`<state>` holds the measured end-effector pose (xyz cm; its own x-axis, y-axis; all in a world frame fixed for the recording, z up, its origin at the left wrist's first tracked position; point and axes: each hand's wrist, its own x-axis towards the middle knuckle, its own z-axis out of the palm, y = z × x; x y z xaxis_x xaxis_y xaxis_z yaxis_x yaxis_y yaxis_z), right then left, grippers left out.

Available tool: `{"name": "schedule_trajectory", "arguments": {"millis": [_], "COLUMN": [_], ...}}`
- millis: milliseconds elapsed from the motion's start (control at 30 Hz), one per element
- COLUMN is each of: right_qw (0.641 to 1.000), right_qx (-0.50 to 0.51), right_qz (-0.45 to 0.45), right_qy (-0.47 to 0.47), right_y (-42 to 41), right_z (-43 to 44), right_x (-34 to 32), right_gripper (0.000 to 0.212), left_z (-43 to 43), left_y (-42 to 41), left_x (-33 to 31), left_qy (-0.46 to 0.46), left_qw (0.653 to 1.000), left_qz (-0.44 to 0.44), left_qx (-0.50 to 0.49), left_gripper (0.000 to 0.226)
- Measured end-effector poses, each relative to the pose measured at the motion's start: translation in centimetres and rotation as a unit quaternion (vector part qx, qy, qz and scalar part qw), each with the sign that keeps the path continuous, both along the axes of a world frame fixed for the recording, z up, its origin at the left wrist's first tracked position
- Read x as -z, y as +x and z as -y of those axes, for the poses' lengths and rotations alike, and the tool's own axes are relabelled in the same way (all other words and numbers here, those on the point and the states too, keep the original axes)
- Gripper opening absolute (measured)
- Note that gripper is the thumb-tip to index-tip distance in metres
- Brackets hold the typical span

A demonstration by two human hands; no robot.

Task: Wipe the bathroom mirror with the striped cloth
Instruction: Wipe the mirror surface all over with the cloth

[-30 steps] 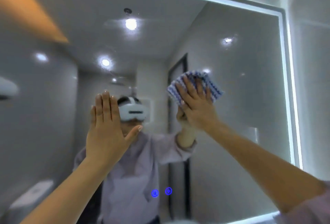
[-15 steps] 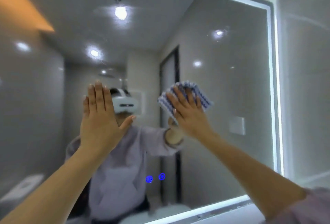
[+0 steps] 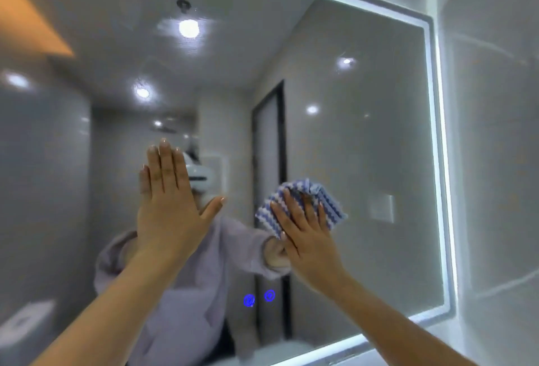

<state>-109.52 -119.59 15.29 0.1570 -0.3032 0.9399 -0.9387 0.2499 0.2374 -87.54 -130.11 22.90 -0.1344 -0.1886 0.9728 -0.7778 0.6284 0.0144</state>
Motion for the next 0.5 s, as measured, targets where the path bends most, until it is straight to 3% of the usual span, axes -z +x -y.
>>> {"name": "schedule_trajectory", "arguments": {"millis": [100, 200, 300, 500], "right_qw": [0.998, 0.994, 0.995, 0.995], "right_qx": [-0.004, 0.001, -0.006, 0.048], "right_qz": [-0.006, -0.001, 0.008, 0.083], "right_qy": [0.062, 0.11, 0.103, -0.027], "right_y": [0.2, 0.0, -0.6, -1.3], "right_z": [-0.7, -1.2, -1.5, 0.0], "right_x": [6.3, 8.5, 6.0, -5.3], "right_gripper": [0.055, 0.049, 0.057, 0.057], "left_z": [0.1, 0.2, 0.2, -0.2], "left_y": [0.0, 0.0, 0.0, 0.1], "left_x": [-0.1, 0.0, 0.1, 0.0], "left_qy": [-0.01, -0.015, -0.008, -0.005], "left_qw": [1.0, 1.0, 1.0, 1.0], "left_qz": [-0.006, -0.014, -0.012, -0.004], "left_qx": [0.005, 0.011, 0.018, 0.019], "left_gripper": [0.104, 0.104, 0.104, 0.105]}}
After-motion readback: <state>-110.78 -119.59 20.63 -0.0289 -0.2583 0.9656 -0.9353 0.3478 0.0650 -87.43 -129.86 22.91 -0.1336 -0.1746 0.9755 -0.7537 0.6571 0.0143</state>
